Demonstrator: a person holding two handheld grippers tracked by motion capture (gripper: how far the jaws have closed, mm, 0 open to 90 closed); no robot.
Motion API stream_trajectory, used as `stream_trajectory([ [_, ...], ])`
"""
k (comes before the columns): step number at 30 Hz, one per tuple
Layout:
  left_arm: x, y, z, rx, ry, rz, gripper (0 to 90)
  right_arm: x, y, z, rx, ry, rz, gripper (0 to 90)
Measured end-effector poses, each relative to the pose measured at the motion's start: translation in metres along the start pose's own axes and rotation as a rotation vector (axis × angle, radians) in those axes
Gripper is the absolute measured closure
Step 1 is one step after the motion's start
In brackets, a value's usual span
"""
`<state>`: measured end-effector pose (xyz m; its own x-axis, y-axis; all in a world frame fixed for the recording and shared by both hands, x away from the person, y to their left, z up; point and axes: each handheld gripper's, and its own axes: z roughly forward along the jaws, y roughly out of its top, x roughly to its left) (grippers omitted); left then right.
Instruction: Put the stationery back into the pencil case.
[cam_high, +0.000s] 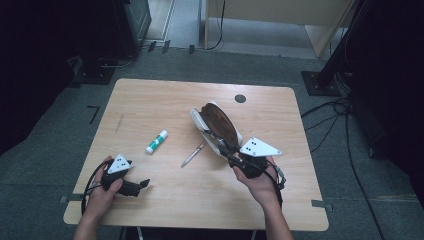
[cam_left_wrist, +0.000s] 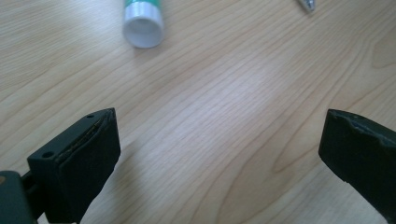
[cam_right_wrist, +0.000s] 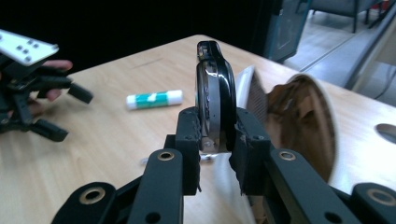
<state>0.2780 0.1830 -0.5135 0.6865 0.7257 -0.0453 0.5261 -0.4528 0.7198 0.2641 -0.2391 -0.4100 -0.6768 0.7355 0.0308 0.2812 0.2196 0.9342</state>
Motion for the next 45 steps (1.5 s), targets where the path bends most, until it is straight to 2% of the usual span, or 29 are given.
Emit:
stream_trajectory([
  [2,0.003,-0.001,0.000,-0.007,0.004,-0.016,0.0,-0.006,0.005,0.001,0.000,-0.031,0.016,74.3],
  [6,0.001,-0.001,0.003,0.013,0.023,-0.002,0.0,-0.013,0.008,0.006,-0.004,-0.066,0.030,74.3],
  [9,0.001,-0.001,0.005,0.018,0.030,-0.008,0.0,-0.016,0.010,0.011,0.003,-0.125,0.026,74.3],
  [13,0.002,-0.001,0.005,0.015,0.030,-0.022,0.0,-0.020,0.010,0.017,0.013,-0.142,0.049,74.2],
  [14,0.002,-0.001,0.006,0.018,0.028,-0.024,0.0,-0.022,0.009,0.023,0.025,-0.171,0.061,74.2],
  [17,0.003,0.000,0.006,0.025,0.028,-0.027,0.0,-0.025,0.007,0.029,0.030,-0.204,0.073,74.2],
  [19,0.003,0.000,0.007,0.028,0.028,-0.022,0.0,-0.026,0.006,0.031,0.035,-0.210,0.076,74.2],
  [20,0.003,0.000,0.007,0.035,0.028,-0.018,0.0,-0.027,0.004,0.038,0.054,-0.223,0.078,74.2],
  [23,0.002,0.000,0.007,0.035,0.027,-0.018,0.0,-0.028,0.002,0.043,0.071,-0.225,0.081,74.2],
  [24,0.003,0.000,0.007,0.033,0.022,-0.021,0.0,-0.028,-0.001,0.050,0.103,-0.241,0.078,74.2],
  [25,0.003,0.000,0.007,0.033,0.022,-0.021,0.0,-0.028,-0.001,0.050,0.103,-0.241,0.078,74.2],
  [27,0.003,0.000,0.007,0.034,0.021,-0.018,0.0,-0.029,-0.005,0.059,0.147,-0.259,0.080,74.2],
  [32,0.003,0.000,0.007,0.033,0.019,-0.019,0.0,-0.030,-0.011,0.071,0.197,-0.272,0.075,74.2],
  [45,0.003,0.000,0.008,0.035,0.018,-0.016,0.0,-0.037,-0.022,0.084,0.294,-0.276,0.116,74.1],
])
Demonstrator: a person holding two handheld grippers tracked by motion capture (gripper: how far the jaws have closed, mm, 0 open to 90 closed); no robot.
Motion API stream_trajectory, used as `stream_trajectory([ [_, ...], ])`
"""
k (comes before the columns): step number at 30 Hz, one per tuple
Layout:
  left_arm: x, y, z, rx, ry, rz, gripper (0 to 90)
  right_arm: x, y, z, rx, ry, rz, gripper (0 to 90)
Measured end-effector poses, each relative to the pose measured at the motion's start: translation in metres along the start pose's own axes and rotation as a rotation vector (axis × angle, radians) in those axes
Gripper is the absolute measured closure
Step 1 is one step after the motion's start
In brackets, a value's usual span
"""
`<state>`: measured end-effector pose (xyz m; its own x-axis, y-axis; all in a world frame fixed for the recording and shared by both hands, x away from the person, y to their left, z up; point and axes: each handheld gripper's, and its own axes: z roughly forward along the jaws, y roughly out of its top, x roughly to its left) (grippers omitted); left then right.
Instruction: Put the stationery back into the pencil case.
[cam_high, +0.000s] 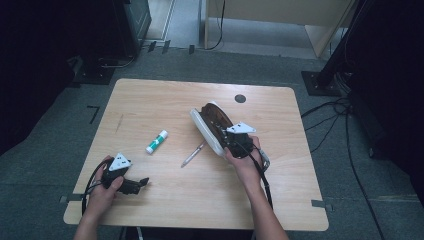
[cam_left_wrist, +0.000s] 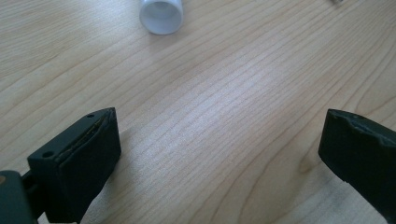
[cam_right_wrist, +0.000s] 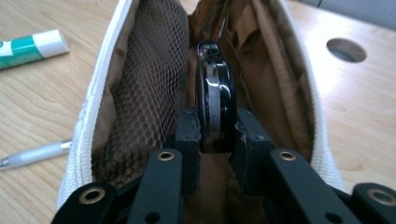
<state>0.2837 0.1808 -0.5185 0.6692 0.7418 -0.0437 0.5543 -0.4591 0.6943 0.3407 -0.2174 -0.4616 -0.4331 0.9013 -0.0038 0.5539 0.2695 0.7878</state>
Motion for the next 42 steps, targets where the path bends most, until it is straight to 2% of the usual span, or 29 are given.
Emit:
stream_trajectory([
  [1,0.000,0.000,0.000,-0.001,0.001,0.000,0.0,0.000,-0.001,0.001,0.021,-0.007,0.006,74.1],
  [8,-0.001,0.000,0.000,-0.002,-0.001,0.000,0.0,0.003,-0.001,0.003,0.068,-0.019,-0.003,74.1],
  [20,-0.001,0.000,0.001,-0.002,-0.001,0.003,0.0,-0.002,0.002,0.005,0.185,0.017,0.012,73.1],
  [27,-0.001,0.000,0.001,-0.001,-0.003,0.005,0.0,-0.003,0.001,0.003,0.174,0.017,0.003,72.1],
  [33,0.000,0.000,0.000,-0.004,-0.005,-0.003,0.0,-0.004,0.003,-0.002,0.138,0.017,0.005,68.3],
  [41,0.000,0.001,0.000,-0.009,0.012,-0.026,0.0,-0.008,0.008,-0.025,0.023,0.002,0.004,66.8],
  [42,0.002,0.002,-0.002,-0.016,0.008,-0.046,0.0,-0.009,0.008,-0.029,0.005,0.001,0.009,66.5],
])
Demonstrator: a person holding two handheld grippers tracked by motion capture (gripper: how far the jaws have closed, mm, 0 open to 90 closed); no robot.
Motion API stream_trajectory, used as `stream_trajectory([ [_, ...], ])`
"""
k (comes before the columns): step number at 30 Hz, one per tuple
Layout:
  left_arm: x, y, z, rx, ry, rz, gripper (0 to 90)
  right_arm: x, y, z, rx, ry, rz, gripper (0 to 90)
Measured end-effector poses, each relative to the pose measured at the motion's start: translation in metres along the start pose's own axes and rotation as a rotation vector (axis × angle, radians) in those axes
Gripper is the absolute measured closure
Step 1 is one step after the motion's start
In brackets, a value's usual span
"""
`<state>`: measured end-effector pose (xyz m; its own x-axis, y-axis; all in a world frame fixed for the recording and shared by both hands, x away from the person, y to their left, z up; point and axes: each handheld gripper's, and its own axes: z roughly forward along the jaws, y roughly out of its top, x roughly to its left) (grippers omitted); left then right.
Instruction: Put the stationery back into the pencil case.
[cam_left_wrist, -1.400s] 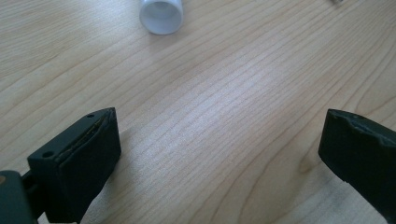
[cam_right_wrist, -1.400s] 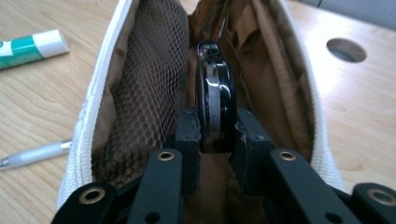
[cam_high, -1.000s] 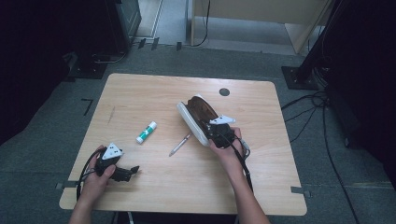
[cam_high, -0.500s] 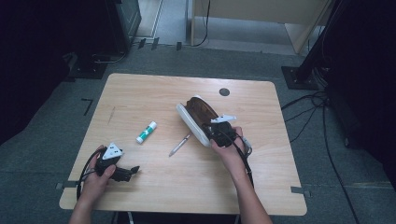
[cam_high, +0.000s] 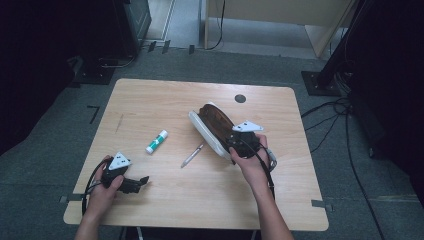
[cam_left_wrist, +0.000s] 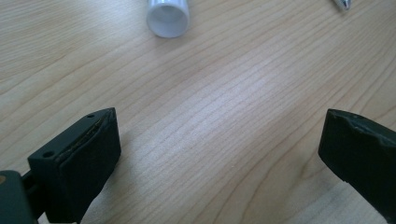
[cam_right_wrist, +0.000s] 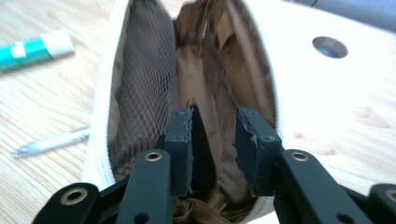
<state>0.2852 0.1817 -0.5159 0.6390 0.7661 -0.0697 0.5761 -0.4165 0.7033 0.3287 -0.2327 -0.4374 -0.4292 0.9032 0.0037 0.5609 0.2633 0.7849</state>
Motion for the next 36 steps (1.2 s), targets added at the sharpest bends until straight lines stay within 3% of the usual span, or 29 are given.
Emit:
stream_trajectory([
  [5,0.000,0.001,-0.002,-0.013,0.005,-0.024,0.0,-0.003,0.000,-0.014,-0.062,0.007,0.015,66.2],
  [8,-0.002,0.003,-0.001,-0.018,0.029,-0.024,0.0,-0.005,-0.004,-0.028,-0.115,0.012,0.032,65.6],
  [13,-0.009,0.008,0.002,-0.026,0.027,-0.011,0.0,-0.008,-0.011,-0.039,-0.148,0.007,0.047,65.2],
  [17,-0.023,0.015,0.006,-0.039,0.032,0.021,2.2,-0.013,-0.025,-0.050,-0.171,0.001,0.066,64.7],
  [24,-0.038,0.019,0.011,-0.052,0.052,0.050,13.9,-0.017,-0.048,-0.050,-0.155,0.006,0.089,64.0],
  [30,-0.047,0.024,0.016,-0.056,0.011,0.049,29.0,-0.023,-0.077,-0.040,-0.126,0.036,0.122,59.7],
  [36,-0.052,0.027,0.020,-0.050,-0.022,0.049,41.8,-0.026,-0.091,-0.035,-0.110,0.035,0.144,56.8],
])
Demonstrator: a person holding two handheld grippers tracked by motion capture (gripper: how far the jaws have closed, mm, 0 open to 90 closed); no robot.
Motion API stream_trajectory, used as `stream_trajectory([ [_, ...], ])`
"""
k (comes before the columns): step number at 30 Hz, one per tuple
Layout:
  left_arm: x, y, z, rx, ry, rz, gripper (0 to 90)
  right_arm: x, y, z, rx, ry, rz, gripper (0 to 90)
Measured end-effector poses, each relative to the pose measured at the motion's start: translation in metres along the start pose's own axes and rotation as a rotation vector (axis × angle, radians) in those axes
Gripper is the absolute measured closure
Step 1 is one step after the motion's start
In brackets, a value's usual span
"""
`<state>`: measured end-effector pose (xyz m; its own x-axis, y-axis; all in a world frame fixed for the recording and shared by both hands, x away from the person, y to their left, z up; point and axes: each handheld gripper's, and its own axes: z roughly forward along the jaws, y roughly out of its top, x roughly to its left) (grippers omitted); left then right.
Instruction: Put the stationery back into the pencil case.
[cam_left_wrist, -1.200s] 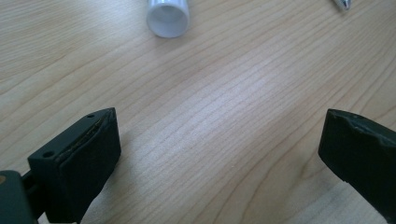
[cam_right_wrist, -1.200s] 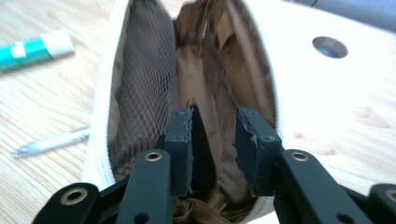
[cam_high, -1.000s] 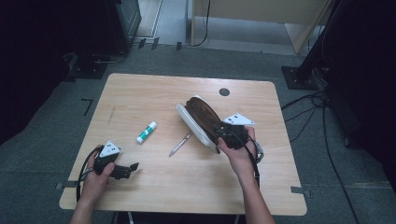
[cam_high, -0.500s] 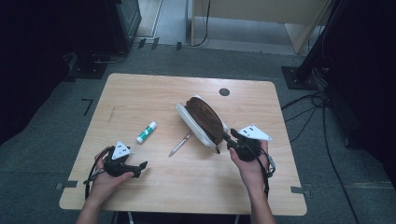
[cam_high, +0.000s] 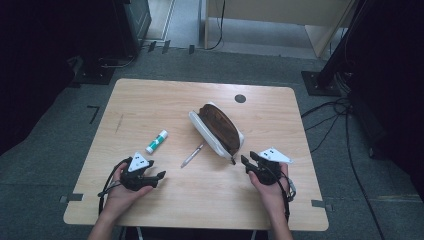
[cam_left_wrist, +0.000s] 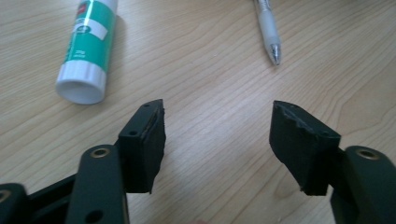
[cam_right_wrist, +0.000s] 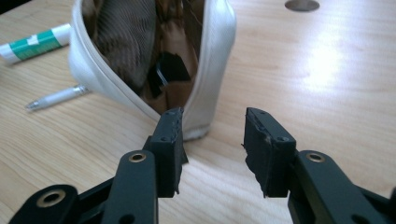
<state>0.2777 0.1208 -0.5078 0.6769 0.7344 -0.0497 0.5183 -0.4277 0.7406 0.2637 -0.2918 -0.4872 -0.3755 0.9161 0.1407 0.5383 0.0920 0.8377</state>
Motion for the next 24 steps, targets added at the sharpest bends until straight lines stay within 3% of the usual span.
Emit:
stream_trajectory([
  [5,-0.008,0.006,0.008,-0.005,-0.030,-0.019,47.7,-0.003,-0.015,0.003,0.023,0.012,0.026,54.9],
  [11,-0.019,0.012,0.017,0.004,-0.033,-0.005,51.2,-0.005,-0.023,0.007,0.031,0.015,0.028,54.1],
  [14,-0.022,0.017,0.023,-0.002,-0.025,-0.050,56.4,-0.005,-0.027,0.010,0.040,0.012,0.026,53.9],
  [17,-0.023,0.019,0.026,-0.004,-0.032,-0.061,58.9,-0.005,-0.029,0.012,0.050,0.012,0.022,53.9],
  [24,-0.033,0.030,0.040,0.022,-0.035,-0.033,60.0,-0.005,-0.031,0.014,0.057,0.012,0.020,53.6],
])
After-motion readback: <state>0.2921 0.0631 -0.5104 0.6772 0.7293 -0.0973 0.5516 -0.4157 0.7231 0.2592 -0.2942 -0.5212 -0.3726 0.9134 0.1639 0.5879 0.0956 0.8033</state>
